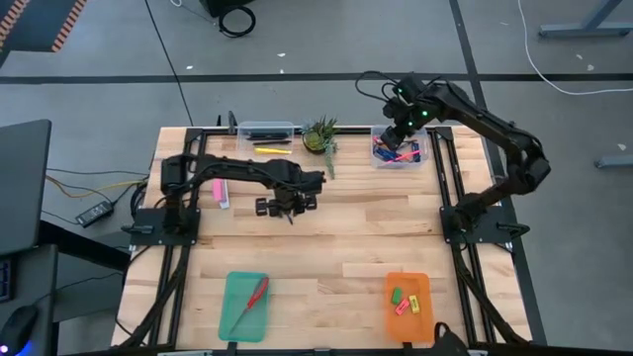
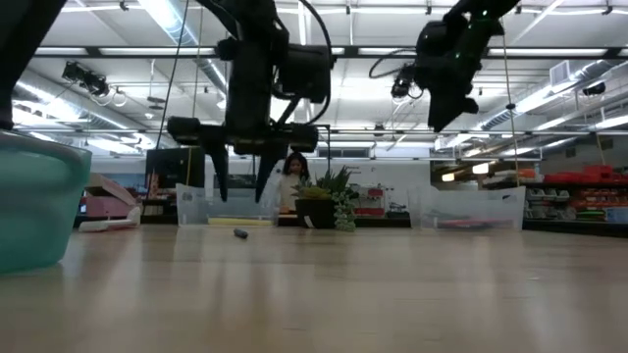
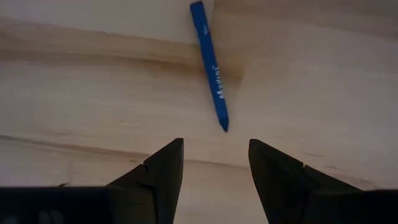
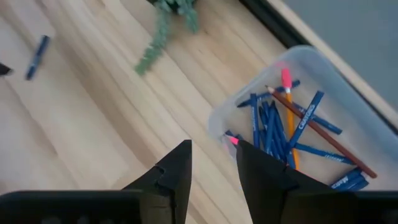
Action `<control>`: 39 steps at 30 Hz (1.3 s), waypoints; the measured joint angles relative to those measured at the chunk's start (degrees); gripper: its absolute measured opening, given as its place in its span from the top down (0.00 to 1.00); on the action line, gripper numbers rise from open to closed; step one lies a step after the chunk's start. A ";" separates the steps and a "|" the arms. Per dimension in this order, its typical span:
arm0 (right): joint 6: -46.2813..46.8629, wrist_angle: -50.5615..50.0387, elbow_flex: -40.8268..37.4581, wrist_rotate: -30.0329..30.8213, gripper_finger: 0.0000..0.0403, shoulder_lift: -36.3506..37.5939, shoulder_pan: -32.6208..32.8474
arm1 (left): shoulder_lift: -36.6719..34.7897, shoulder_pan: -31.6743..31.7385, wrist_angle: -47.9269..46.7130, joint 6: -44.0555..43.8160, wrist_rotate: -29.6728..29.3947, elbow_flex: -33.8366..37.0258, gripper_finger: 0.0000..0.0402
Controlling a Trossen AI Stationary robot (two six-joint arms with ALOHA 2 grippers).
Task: Sort crayons/erasers/pens/pencils in bins
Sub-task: Put the blue crayon into the right transparent bin
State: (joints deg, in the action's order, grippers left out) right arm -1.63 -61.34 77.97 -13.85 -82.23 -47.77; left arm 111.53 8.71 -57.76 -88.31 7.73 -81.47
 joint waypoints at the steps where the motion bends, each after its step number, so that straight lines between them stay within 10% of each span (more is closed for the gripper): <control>1: 0.04 -0.02 0.00 0.00 0.67 1.20 0.25 | 0.76 0.06 0.03 -0.03 0.54 0.00 0.53; 17: 1.64 0.48 0.00 0.06 0.67 18.11 2.71 | 6.44 3.19 3.22 0.04 2.36 0.17 0.61; 39: 6.92 2.28 0.00 0.50 0.67 18.20 2.58 | 7.62 5.32 4.76 21.11 3.91 0.22 0.83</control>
State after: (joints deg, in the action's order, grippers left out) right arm 5.29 -59.06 77.97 -13.35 -64.03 -45.19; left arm 119.15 14.03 -53.00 -67.20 11.64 -81.25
